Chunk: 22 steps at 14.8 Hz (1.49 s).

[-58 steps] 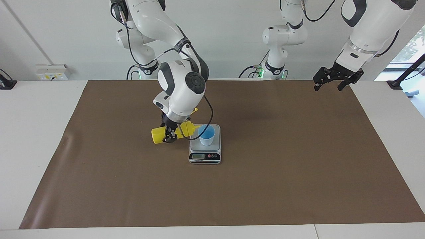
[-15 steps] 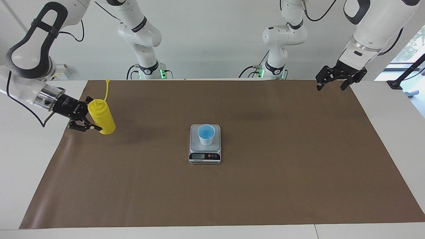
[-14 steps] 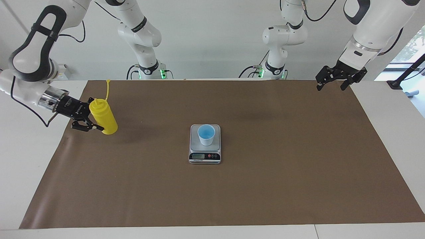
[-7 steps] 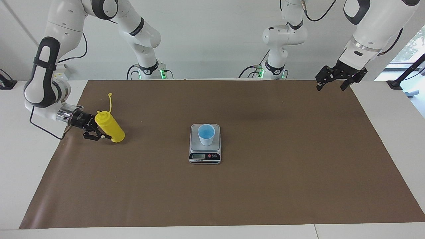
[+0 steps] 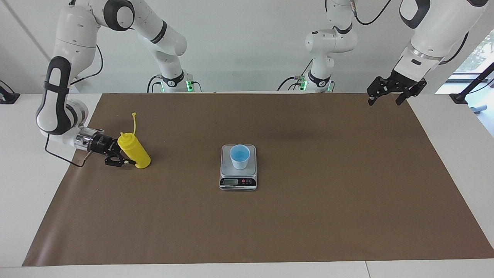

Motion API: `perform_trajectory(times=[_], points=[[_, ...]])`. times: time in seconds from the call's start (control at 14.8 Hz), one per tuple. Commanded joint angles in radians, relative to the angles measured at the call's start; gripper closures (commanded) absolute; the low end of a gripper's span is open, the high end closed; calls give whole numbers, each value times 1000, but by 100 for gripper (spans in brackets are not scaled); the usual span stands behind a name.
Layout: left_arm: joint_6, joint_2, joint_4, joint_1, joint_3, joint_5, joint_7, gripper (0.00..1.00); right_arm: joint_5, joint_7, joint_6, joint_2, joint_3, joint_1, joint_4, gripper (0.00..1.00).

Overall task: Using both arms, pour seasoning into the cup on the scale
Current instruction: 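Set the yellow bottle back down on the table with the right gripper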

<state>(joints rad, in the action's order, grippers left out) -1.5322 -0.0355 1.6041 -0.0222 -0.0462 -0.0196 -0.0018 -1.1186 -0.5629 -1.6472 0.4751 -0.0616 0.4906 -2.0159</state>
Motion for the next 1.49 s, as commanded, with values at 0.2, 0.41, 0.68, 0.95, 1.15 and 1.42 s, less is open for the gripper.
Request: perform_trajectory(times=[0.2, 0.41, 0.68, 0.95, 1.15, 1.42], points=[[14, 2, -4, 7, -4, 10, 11, 0, -10, 83, -13, 5, 8, -9, 17, 6], [14, 2, -4, 7, -4, 10, 11, 0, 11, 81, -2, 4, 6, 0, 34, 0], [12, 2, -4, 7, -4, 10, 11, 0, 124, 0, 95, -9, 2, 64, 135, 0], [14, 2, -4, 7, -4, 10, 11, 0, 252, -5, 252, -13, 2, 146, 258, 0], [12, 2, -4, 7, -4, 10, 11, 0, 380, -11, 355, -30, 3, 158, 418, 0], [12, 2, -4, 7, -4, 10, 11, 0, 515, 11, 460, -82, 35, 80, 603, 0]])
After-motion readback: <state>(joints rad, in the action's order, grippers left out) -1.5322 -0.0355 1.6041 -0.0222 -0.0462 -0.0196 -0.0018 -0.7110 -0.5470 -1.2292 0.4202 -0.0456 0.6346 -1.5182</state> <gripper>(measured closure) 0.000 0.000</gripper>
